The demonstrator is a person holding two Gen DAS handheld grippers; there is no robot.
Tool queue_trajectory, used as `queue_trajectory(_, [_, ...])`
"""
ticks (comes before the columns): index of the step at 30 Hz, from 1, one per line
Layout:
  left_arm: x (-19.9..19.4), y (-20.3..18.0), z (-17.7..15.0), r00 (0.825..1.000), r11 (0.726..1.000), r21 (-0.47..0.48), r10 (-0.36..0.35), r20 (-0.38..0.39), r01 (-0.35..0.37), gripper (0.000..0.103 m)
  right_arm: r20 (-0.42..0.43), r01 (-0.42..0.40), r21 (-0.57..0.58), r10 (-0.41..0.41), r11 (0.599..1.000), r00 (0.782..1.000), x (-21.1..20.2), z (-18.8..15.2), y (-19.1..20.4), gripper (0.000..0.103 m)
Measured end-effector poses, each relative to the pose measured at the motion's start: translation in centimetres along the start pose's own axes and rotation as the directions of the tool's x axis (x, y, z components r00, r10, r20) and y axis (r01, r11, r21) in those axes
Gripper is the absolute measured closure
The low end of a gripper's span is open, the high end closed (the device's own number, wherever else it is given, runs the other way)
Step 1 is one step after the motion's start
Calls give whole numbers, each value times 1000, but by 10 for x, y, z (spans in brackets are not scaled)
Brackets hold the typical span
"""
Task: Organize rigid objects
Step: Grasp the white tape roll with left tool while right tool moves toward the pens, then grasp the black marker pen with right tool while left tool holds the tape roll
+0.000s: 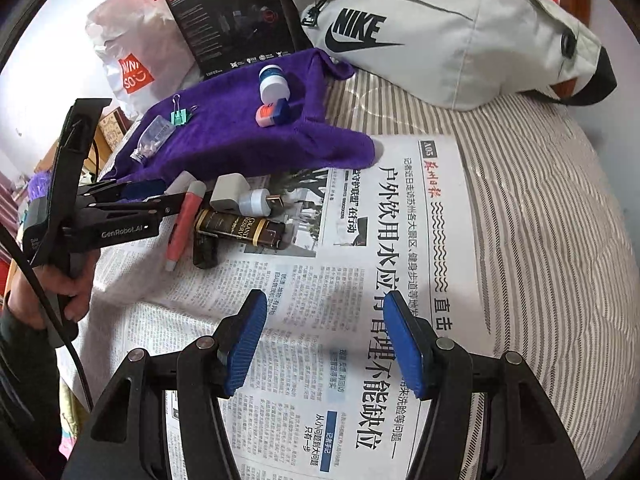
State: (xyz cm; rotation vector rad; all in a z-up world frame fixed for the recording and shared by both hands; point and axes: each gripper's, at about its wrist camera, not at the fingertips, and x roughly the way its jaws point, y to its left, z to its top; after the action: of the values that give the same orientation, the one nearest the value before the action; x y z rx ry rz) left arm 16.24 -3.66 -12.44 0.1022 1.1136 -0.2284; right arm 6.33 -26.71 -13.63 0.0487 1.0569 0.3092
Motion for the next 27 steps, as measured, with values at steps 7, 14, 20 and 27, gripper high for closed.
queue_trajectory(7, [-2,-6,-4,1000,1000,-7,-14,-10,14,75,19,-45,-49,46,998,999,9,10,17,43])
queue_trajectory(14, [-16,15,-30,999,998,-40,-43,-21,42,75,4,-44,-213,46,976,999,39,34,46,43])
queue_trajectory(20, [-23,33,-45,995,991,-94,-98,-14,96,75,-33,-78,-359,71,930,997,65,49,64,43])
queue_trajectory(27, [-24,36,-50,993,987,-106,-121,6,121,75,-86,-118,-396,91,911,992,67,39,74,77])
